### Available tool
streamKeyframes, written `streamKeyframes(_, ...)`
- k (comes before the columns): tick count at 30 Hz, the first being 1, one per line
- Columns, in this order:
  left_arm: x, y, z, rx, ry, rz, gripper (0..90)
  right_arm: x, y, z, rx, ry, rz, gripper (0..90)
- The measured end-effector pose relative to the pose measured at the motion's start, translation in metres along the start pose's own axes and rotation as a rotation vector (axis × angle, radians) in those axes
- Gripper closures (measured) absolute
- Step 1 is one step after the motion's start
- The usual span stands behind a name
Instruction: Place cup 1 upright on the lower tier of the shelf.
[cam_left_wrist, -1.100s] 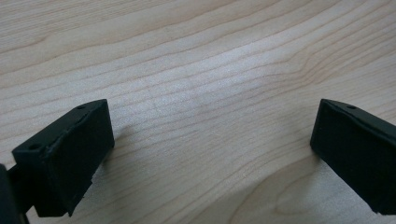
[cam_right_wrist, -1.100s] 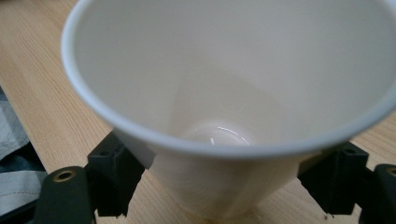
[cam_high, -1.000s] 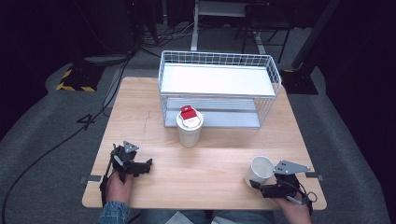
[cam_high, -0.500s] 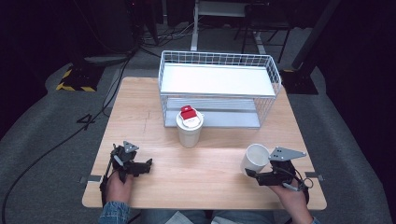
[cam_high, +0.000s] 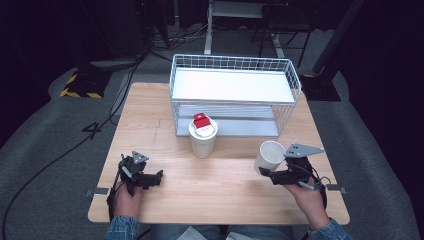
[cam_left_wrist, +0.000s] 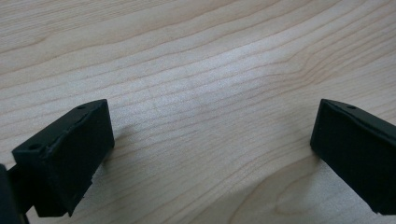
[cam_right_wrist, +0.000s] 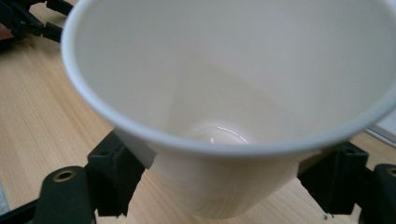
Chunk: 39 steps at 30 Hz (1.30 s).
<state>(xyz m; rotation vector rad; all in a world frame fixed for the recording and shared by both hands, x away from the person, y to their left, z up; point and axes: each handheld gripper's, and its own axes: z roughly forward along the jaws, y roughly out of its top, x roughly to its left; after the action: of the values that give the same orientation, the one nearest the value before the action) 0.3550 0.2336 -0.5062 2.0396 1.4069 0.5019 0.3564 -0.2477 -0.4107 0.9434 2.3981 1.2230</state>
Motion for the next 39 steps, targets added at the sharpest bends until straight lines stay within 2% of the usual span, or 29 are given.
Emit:
streamKeyframes(12,0.0,0.0,0.0,-0.001,0.001,0.0,0.1,-0.011,0.022,0.022,0.006,-0.033,0.018,23.1)
streamKeyframes(19,0.0,0.0,0.0,0.002,0.0,0.0,0.1,-0.014,0.034,0.038,0.01,-0.046,0.009,23.1)
streamKeyframes(32,0.0,0.0,0.0,0.0,-0.001,0.0,0.1,-0.027,0.053,0.066,-0.013,-0.052,0.049,23.1)
streamKeyframes(39,0.0,0.0,0.0,0.0,0.0,0.0,0.1,-0.03,0.059,0.081,-0.009,-0.083,0.05,23.1)
